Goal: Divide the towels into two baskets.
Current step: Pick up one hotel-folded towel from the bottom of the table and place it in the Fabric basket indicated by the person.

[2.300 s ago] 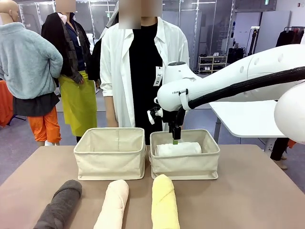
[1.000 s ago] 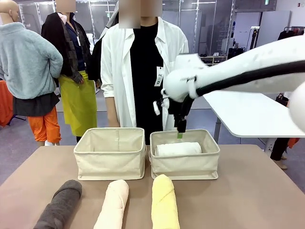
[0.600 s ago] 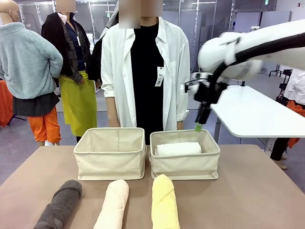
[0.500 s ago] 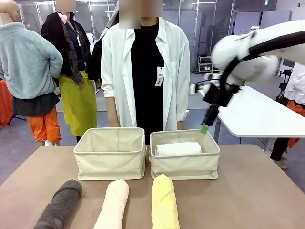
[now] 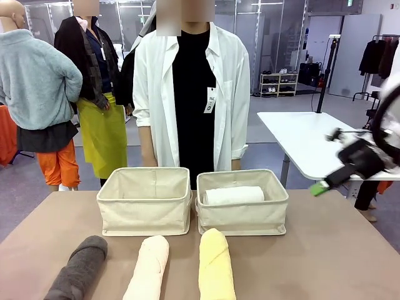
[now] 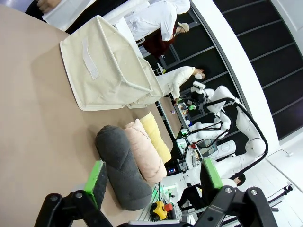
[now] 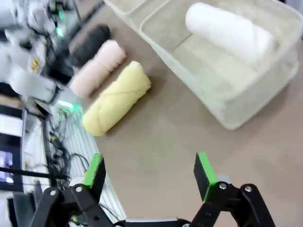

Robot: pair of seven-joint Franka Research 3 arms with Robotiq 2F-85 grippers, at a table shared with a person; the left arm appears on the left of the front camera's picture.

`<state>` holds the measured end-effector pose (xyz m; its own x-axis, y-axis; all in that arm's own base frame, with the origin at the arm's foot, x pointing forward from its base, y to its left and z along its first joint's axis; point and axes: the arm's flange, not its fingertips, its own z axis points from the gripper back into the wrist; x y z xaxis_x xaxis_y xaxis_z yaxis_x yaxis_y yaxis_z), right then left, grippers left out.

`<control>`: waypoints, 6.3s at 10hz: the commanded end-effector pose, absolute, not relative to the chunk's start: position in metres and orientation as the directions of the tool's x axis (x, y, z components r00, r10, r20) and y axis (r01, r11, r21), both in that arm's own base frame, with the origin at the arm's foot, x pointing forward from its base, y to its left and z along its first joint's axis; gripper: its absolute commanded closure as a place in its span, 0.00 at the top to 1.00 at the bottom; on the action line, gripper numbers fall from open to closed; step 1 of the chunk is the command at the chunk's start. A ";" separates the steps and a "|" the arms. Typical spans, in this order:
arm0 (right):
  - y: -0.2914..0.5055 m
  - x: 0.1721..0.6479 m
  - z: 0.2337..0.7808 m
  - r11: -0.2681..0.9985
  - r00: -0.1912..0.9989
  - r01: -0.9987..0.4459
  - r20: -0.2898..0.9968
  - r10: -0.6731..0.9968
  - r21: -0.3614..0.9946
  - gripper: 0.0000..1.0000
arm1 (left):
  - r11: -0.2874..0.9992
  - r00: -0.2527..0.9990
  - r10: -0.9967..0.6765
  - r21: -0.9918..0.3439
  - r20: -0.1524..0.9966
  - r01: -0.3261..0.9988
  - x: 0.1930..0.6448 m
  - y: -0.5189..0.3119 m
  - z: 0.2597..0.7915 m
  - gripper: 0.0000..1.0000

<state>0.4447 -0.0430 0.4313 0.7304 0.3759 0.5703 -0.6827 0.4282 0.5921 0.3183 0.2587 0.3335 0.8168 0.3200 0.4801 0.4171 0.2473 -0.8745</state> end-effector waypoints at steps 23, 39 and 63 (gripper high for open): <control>-0.194 0.374 0.364 0.318 0.921 -0.389 0.377 0.101 0.865 0.94 | 0.252 0.855 0.198 -0.868 0.479 0.428 0.327 0.232 0.347 1.00; -0.194 0.374 0.364 0.318 0.921 -0.389 0.377 0.101 0.865 0.94 | 0.818 0.939 -0.228 -0.472 0.259 0.329 0.343 -0.002 0.352 1.00; -0.194 0.374 0.364 0.318 0.921 -0.389 0.377 0.101 0.865 0.94 | 0.787 0.855 -0.425 -0.346 0.297 0.511 0.313 -0.040 0.405 0.14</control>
